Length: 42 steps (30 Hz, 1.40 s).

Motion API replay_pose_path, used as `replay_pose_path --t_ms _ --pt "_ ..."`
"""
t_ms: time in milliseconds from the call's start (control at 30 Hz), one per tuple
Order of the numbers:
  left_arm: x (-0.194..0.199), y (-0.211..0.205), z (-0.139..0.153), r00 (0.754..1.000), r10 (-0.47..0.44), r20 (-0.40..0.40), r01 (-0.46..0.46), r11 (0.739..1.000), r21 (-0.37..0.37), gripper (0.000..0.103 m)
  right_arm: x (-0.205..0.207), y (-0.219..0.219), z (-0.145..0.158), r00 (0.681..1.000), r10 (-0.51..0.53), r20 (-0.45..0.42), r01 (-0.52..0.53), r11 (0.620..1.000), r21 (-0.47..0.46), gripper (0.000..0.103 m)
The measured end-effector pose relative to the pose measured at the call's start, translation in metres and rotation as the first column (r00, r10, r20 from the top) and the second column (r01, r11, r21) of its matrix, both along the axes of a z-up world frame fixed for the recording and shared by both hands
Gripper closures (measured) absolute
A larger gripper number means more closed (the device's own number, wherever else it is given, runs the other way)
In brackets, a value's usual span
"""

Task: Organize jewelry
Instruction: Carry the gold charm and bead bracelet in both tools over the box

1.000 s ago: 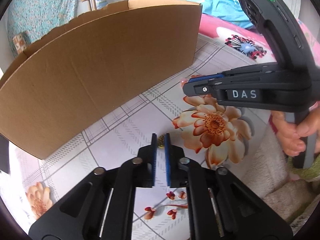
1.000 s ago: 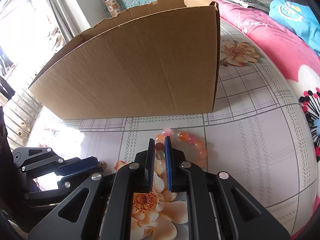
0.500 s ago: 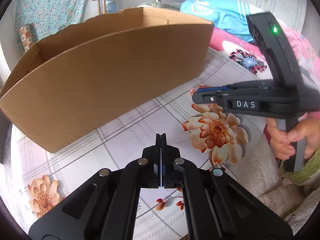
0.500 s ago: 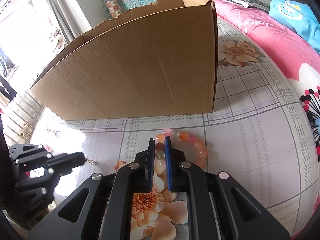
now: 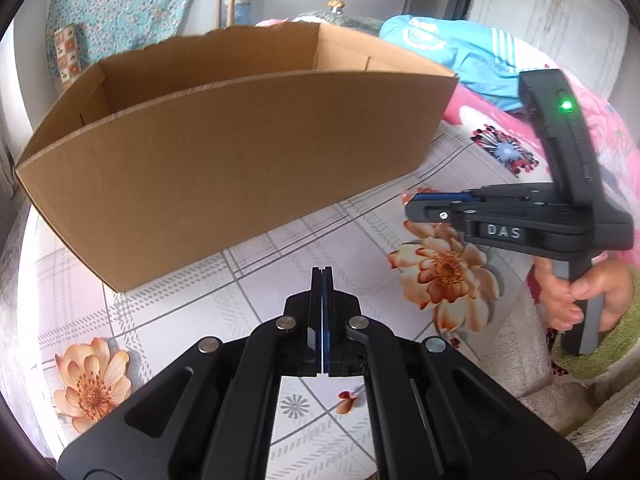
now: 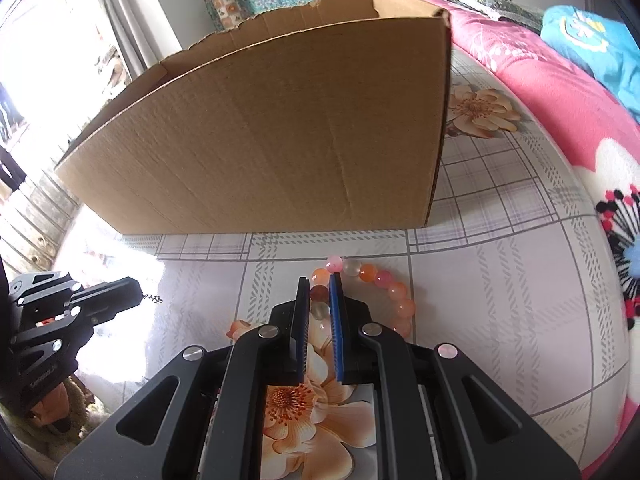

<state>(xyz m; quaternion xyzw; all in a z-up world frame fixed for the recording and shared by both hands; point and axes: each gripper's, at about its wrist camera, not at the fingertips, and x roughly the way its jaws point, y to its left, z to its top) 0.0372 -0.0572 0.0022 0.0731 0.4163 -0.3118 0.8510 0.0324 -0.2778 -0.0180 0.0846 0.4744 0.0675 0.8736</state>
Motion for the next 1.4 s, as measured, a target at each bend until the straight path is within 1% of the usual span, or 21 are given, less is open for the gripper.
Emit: replay_pose_path --t_ms 133,233,300,367,467,633,733,767,900,933,967,1067,1200,1267,1333,1400 --pt "0.003 0.002 0.001 1.0 0.008 -0.003 -0.008 1.0 0.001 0.103 0.004 0.004 0.001 1.0 0.016 -0.013 -0.017 0.999 -0.031 0.092" --pt "0.005 0.0 0.002 1.0 0.014 -0.008 -0.014 1.0 0.0 0.103 0.009 0.009 0.002 0.999 0.028 -0.024 -0.029 0.999 -0.025 0.087" --pt "0.006 0.0 0.002 1.0 0.018 -0.014 -0.018 1.0 0.0 0.103 0.011 0.012 0.003 0.999 0.042 -0.028 -0.042 0.999 -0.014 0.077" --pt "0.007 0.001 0.003 1.0 0.019 -0.017 -0.019 1.0 -0.003 0.103 0.012 0.019 0.003 0.999 0.047 -0.021 -0.048 0.998 -0.043 0.076" --pt "0.007 0.0 0.002 0.999 0.027 -0.024 -0.026 1.0 0.004 0.103 0.013 0.029 0.002 0.999 0.054 -0.005 -0.055 0.993 -0.108 0.076" --pt "0.009 -0.002 0.002 0.998 0.047 -0.047 -0.046 0.999 0.007 0.103 0.016 0.04 0.001 0.999 0.054 -0.001 -0.054 0.985 -0.162 0.079" --pt "0.007 -0.001 0.003 0.997 0.055 -0.048 -0.055 0.998 0.004 0.103 0.018 0.041 0.0 0.999 0.036 0.002 -0.036 0.986 -0.165 0.087" --pt "0.007 0.0 0.004 0.997 0.057 -0.049 -0.057 0.998 0.001 0.103 0.02 0.04 0.0 1.0 0.024 0.002 -0.023 0.986 -0.165 0.092" --pt "0.005 0.002 0.007 0.997 0.063 -0.044 -0.064 0.998 -0.009 0.103 0.017 0.029 0.0 1.0 -0.014 0.004 0.014 0.994 -0.11 0.093" --pt "0.004 0.003 0.009 0.997 0.064 -0.041 -0.064 0.998 -0.014 0.103 0.017 0.026 0.0 1.0 -0.026 0.003 0.026 0.997 -0.079 0.093" --pt "0.003 0.004 0.011 0.997 0.063 -0.037 -0.064 0.998 -0.019 0.103 0.017 0.021 0.0 0.999 -0.042 -0.003 0.042 0.999 -0.028 0.093" --pt "-0.001 0.009 0.021 0.998 0.062 -0.017 -0.062 0.997 -0.037 0.103 0.013 0.006 0.001 0.996 -0.084 -0.003 0.084 0.993 0.079 0.093" --pt "-0.009 0.017 0.042 0.999 0.054 0.007 -0.053 0.996 -0.077 0.103 -0.001 -0.016 0.017 0.987 -0.155 0.034 0.142 0.961 0.235 0.093" --pt "-0.013 0.021 0.055 0.999 0.048 0.024 -0.046 0.994 -0.101 0.103 -0.01 -0.023 0.027 0.981 -0.183 0.059 0.159 0.944 0.288 0.093" --pt "-0.018 0.025 0.075 0.998 0.041 0.051 -0.034 0.991 -0.133 0.103 -0.021 -0.031 0.041 0.972 -0.213 0.095 0.167 0.922 0.349 0.093" --pt "-0.021 0.03 0.092 0.997 0.036 0.074 -0.024 0.986 -0.162 0.103 -0.031 -0.034 0.055 0.964 -0.231 0.135 0.164 0.909 0.384 0.093"
